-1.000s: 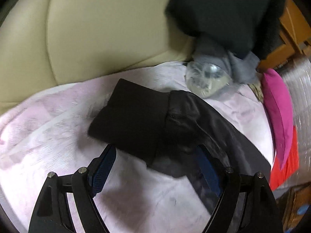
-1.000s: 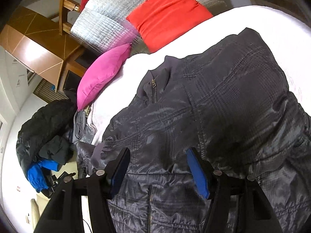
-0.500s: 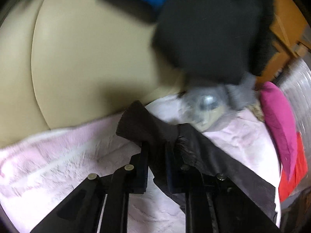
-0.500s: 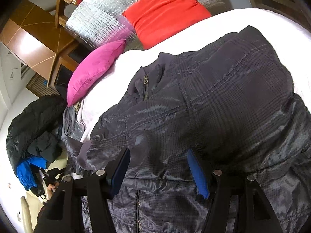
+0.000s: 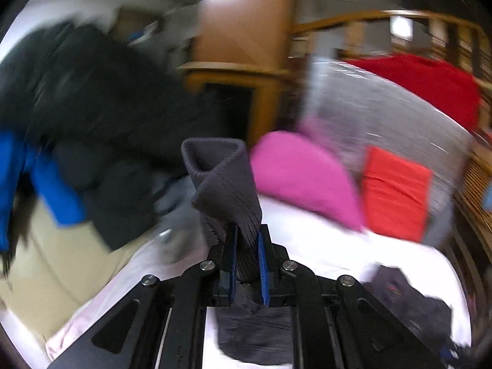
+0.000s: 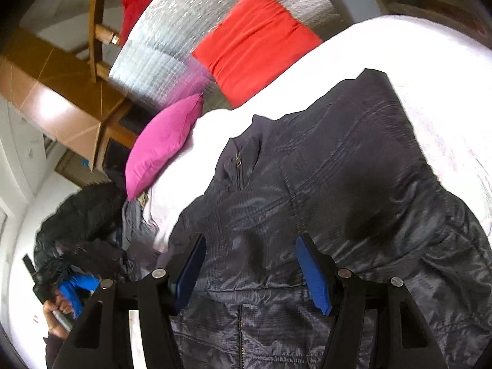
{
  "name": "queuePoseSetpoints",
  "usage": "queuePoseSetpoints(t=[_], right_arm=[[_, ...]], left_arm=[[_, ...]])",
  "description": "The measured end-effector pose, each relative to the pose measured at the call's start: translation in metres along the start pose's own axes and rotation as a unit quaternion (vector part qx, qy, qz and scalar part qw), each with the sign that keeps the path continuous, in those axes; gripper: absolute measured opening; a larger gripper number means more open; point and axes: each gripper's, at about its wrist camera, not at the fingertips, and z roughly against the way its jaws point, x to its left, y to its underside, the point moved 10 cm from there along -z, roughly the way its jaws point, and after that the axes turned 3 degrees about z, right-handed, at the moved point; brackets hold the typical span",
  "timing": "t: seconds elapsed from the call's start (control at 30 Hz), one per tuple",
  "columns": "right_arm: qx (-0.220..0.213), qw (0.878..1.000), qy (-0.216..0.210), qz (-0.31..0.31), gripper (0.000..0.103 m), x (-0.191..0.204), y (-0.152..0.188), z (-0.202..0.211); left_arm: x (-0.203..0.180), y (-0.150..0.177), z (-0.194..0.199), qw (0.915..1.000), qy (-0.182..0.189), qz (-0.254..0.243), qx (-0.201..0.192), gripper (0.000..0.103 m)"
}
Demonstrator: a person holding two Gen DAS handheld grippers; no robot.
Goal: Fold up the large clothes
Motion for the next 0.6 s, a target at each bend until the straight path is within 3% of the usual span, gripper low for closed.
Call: queuePoseSetpoints(t=[0.13, 0.3, 0.43, 0.6], right_arm=[[-0.008, 1.000, -0.015, -0.020, 0.065, -0.006, -0.007, 0.013], [-0.024, 0.998, -0.036, -0.052, 0.065, -0.016, -0.020, 0.030], [-0.039, 0.994, -0.050, -0.087, 0.065, -0.031, -0.030, 0.043], [-0.059, 0.987, -0.062, -0.139, 0.065, -0.060, -0.044, 0.060]], left_arm=[[-0.115, 0.000, 0.033, 0.9947, 0.069, -0.076, 0.007, 0.009], [-0.256, 0.042, 0.059, 0.9751, 0.149, -0.159, 0.039, 0.008], [-0.333, 0.091, 0.065, 0.9577, 0.191, -0.204, 0.070, 0.008], [-0.393, 0.155, 0.047, 0.9410, 0.220, -0.224, 0.126, 0.007]])
